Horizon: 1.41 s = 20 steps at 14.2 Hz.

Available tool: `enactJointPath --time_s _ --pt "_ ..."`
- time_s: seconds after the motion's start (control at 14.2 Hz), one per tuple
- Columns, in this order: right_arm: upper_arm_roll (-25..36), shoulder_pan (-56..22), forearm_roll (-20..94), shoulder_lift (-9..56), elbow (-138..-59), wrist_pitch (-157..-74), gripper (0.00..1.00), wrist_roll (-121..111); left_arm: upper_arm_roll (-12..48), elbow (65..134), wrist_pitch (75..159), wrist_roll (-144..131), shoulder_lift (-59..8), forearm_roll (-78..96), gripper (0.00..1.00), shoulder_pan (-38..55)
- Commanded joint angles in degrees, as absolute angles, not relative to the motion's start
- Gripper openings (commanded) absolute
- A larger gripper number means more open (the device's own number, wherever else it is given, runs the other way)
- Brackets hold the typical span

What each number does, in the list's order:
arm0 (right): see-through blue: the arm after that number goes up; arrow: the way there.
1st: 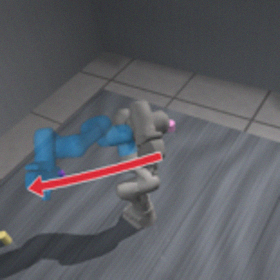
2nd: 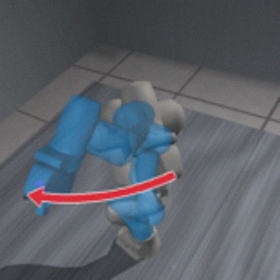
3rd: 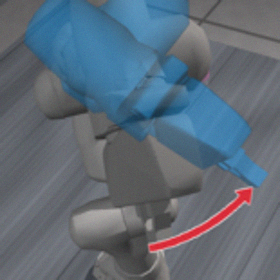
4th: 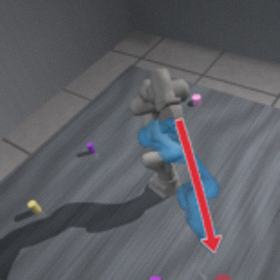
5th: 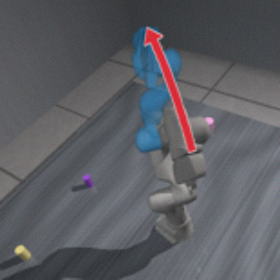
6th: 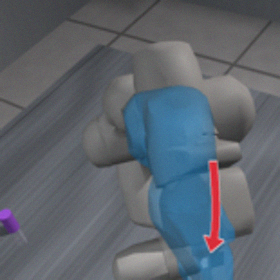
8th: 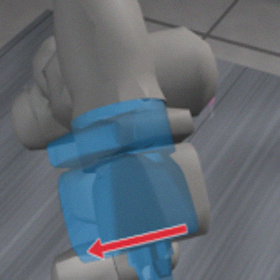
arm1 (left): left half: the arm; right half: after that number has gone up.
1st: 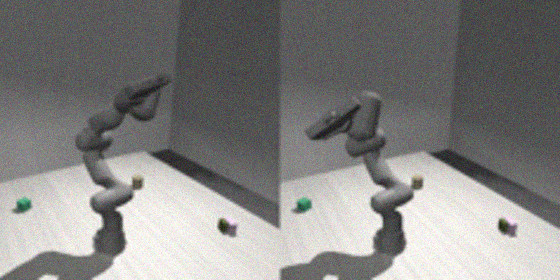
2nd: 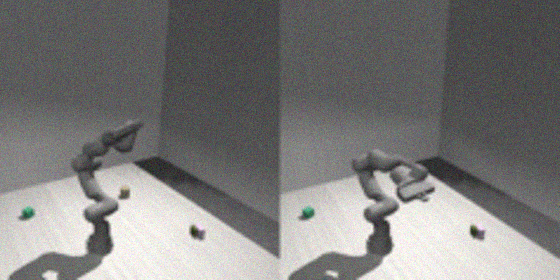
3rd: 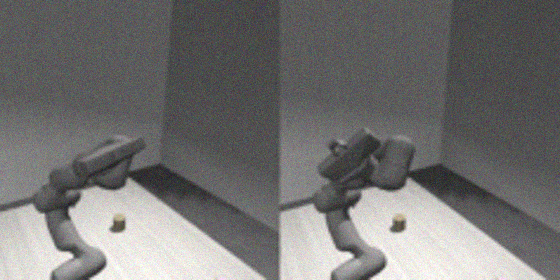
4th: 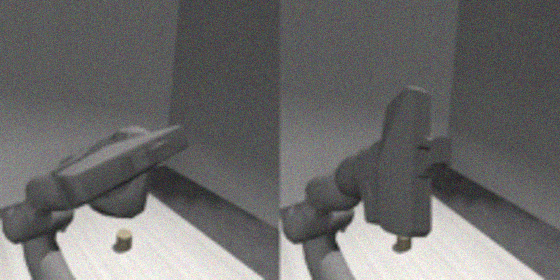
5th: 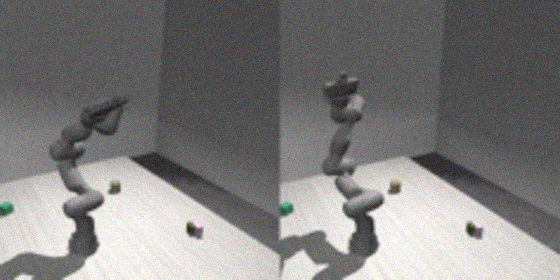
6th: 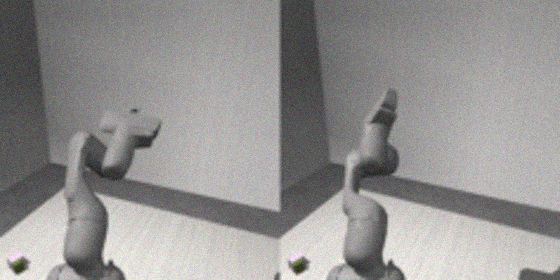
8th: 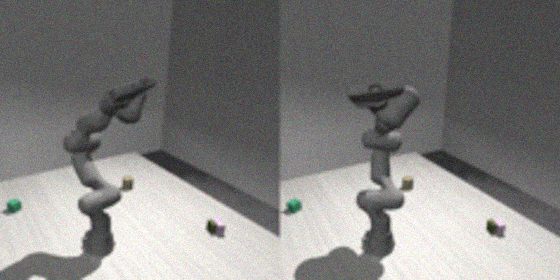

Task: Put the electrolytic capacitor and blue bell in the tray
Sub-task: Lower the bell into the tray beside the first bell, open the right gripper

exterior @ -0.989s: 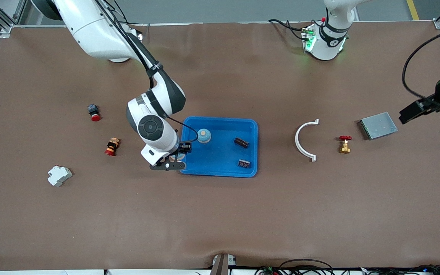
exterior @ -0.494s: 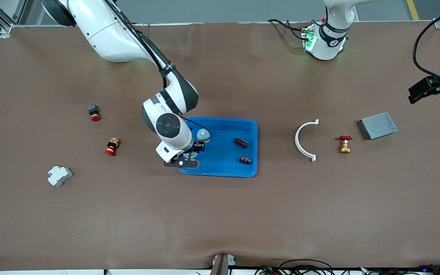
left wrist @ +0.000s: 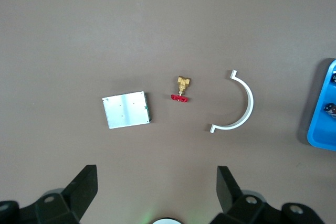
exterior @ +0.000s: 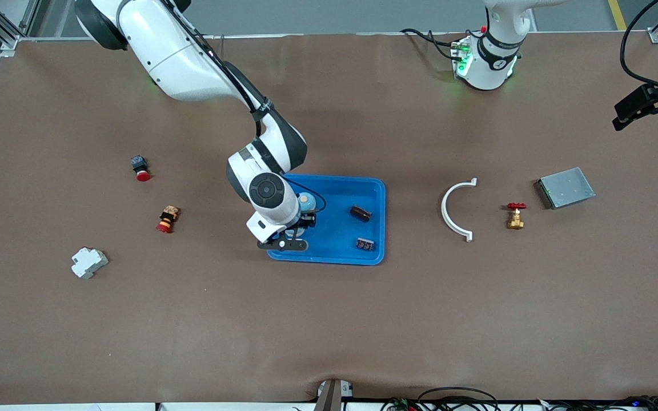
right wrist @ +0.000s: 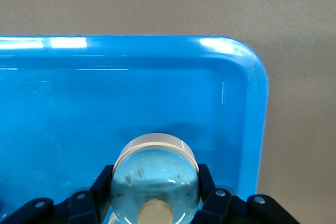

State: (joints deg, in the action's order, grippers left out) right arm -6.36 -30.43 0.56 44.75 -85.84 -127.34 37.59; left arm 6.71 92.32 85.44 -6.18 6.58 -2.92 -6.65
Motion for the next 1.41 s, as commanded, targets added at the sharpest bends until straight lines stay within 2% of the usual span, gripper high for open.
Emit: enactJointPath --time_s 0.0,0.42,0.71,0.85,0.92,0.99,1.06,1.13,1.34 --pt "-6.2 -31.2 0.8 46.3 -83.9 -127.3 0.14 38.3 6.4 92.3 85.9 -5.3 7.0 -1.6 1.00 -6.2" --pt "-6.2 -31.9 0.8 48.2 -83.9 -130.2 0.14 38.3 6.1 86.8 85.9 -5.2 4.0 -1.5 1.00 -6.6" --pt "-6.2 -31.9 0.7 48.4 -83.9 -130.2 0.15 38.2 5.0 86.2 85.8 -5.2 4.0 -1.4 1.00 -8.3" --pt "-6.2 -31.9 0.4 48.4 -83.9 -130.1 0.19 38.2 5.0 86.7 85.8 -5.1 3.8 -1.4 1.00 -9.2" --pt "-6.2 -32.0 0.3 48.4 -83.9 -130.1 0.24 38.2 5.0 86.7 85.8 -5.1 3.4 -1.4 1.00 -9.3" --pt "-6.2 -32.2 0.2 48.4 -83.9 -130.1 0.34 38.2 5.0 86.7 85.8 -5.3 3.3 -1.4 1.00 -9.1" --pt "-6.2 -32.3 0.3 48.3 -83.9 -130.1 0.63 38.2 5.0 86.9 85.5 -5.4 3.3 -1.6 1.00 -9.1" --pt "-6.2 -32.3 0.3 48.2 -83.9 -130.1 1.00 38.2 5.3 86.8 83.6 -5.0 3.5 -1.7 1.00 -9.1" --pt "-6.2 -32.3 0.4 46.9 -83.9 -129.3 1.00 38.1 5.7 86.5 82.7 -4.9 3.6 -1.7 1.00 -8.7"
